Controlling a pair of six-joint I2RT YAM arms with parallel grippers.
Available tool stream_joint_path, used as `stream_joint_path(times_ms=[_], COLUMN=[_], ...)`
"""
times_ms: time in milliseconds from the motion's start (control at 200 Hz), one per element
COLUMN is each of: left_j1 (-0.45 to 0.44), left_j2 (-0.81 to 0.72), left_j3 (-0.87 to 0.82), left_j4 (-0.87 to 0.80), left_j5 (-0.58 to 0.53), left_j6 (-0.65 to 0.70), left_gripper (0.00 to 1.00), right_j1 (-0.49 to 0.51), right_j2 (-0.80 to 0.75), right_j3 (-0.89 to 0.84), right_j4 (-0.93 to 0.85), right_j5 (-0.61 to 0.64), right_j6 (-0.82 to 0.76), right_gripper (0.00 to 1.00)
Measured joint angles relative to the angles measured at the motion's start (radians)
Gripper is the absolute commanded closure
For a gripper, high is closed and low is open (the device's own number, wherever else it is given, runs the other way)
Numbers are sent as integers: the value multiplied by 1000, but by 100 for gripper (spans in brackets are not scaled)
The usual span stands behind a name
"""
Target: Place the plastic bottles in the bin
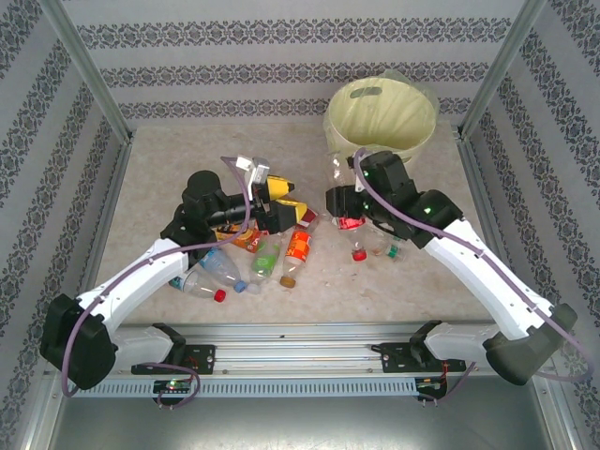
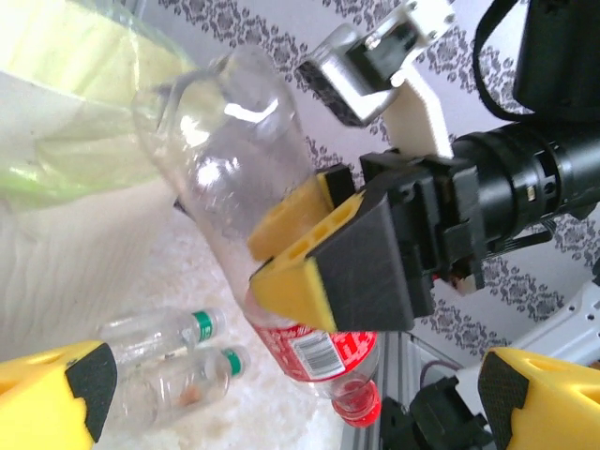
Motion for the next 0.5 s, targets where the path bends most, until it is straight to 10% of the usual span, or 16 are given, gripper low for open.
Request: stream_joint_path(times_ms=[505], left_j1=[11], left_j2=[10], left_j3=[-85], left_j4=[294], left_j5=[-61], left_j6=[-136], left_gripper=[0], right_j1=[-70], right_j2=[158], right_j3=[367], right_j4=[11], right_j5=[24], right_j6=[-95], right_gripper=[44])
